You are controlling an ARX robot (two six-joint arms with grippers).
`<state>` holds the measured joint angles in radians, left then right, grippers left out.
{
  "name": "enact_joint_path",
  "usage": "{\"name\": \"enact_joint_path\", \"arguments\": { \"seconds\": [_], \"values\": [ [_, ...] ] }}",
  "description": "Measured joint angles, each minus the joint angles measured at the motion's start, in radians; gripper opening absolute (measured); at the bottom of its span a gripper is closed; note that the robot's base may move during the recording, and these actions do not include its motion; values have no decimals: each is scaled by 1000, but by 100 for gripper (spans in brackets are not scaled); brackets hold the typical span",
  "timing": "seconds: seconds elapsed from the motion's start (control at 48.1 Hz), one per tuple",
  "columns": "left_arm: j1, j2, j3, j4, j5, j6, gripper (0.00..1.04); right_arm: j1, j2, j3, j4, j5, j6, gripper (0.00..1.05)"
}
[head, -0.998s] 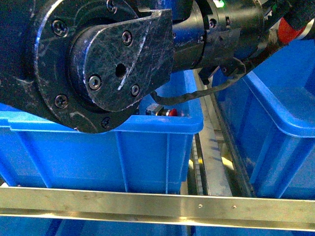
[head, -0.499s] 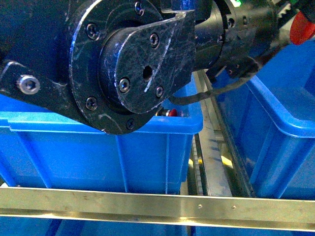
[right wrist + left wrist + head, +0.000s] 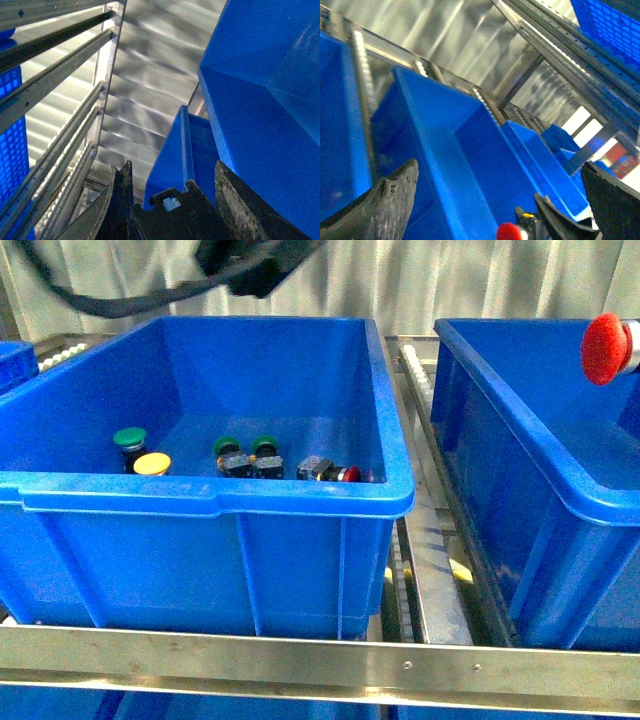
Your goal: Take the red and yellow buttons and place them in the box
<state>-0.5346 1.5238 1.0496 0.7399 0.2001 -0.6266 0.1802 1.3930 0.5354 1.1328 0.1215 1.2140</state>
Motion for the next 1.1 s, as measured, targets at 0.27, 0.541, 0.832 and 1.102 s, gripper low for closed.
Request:
{"name": "enact_joint_path", "arguments": {
  "seconds": [0.27,0.541,0.832,1.102],
  "values": [
    [72,-451,-333,-197,-124,143,97,-16,-18,13,-69,-9,-126,39],
    [-112,-1053,-689,-633,-705,384,81,64,-85,12,-142,59,-277,39],
    [256,-1435,-991,-714,-455,602,27,147,-143,-5,-173,125,-360,39],
    [353,-1498,-1028,-721,-373,615,3,185,-178,-37,-180,177,-393,39]
  ]
}}
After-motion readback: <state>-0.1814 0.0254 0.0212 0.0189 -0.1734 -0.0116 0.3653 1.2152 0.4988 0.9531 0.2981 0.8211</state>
